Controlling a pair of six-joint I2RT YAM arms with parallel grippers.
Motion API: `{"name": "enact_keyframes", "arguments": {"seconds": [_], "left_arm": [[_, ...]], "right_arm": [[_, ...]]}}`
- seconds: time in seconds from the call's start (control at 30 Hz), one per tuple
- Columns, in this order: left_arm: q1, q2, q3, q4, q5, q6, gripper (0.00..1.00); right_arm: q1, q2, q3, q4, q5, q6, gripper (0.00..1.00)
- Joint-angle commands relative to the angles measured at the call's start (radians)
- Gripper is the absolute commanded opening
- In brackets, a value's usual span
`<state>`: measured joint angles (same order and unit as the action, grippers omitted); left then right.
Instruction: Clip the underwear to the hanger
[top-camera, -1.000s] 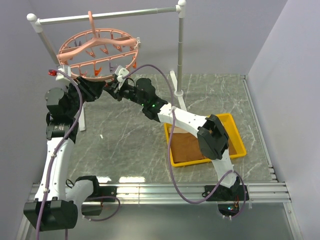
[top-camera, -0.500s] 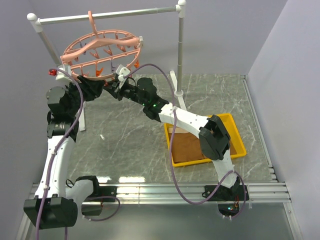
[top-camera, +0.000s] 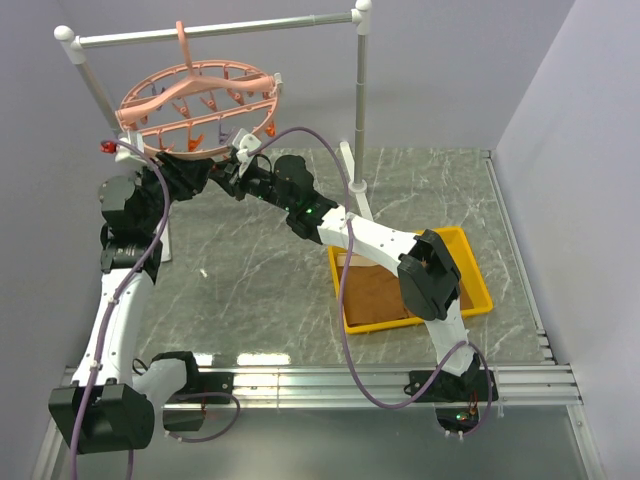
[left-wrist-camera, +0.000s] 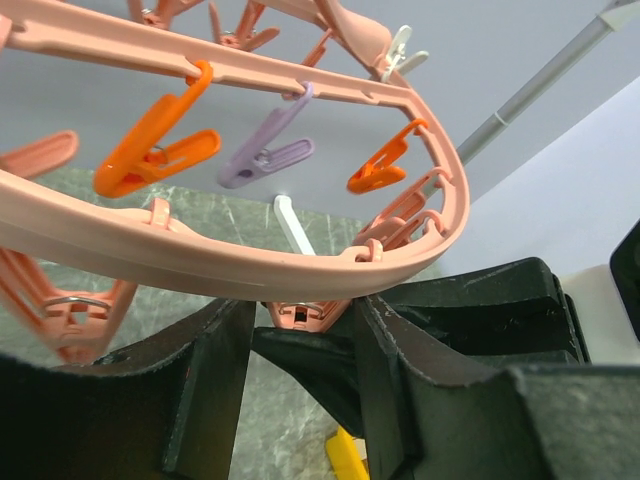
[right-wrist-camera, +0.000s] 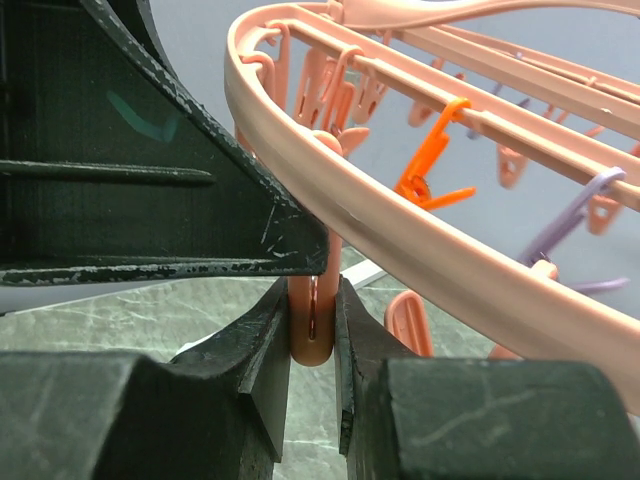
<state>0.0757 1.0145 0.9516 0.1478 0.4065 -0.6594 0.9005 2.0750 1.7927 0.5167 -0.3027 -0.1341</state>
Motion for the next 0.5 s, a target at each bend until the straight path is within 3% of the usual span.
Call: {"name": "enact_keyframes", "arguments": {"seconds": [0.0,0.33,0.47], "left_arm": [[0.001,0.006,-0.008,0.137,-0.028,-0.042,0.49],[0.003,0.019,0.003,0.125,-0.069,-0.032,0.49],[0.001,0.019,-0.002,0.140,-0.080,-0.051,0.38]], "right_arm": [[0.017,-0.062,-0.012,0.039,-0.038,0.001,0.00],[0.023,-0.061,-0.013,0.043,-0.038,-0.006,0.00],[0.025,-0.062,-0.015,0.043,-0.041,-0.005,0.00]]}}
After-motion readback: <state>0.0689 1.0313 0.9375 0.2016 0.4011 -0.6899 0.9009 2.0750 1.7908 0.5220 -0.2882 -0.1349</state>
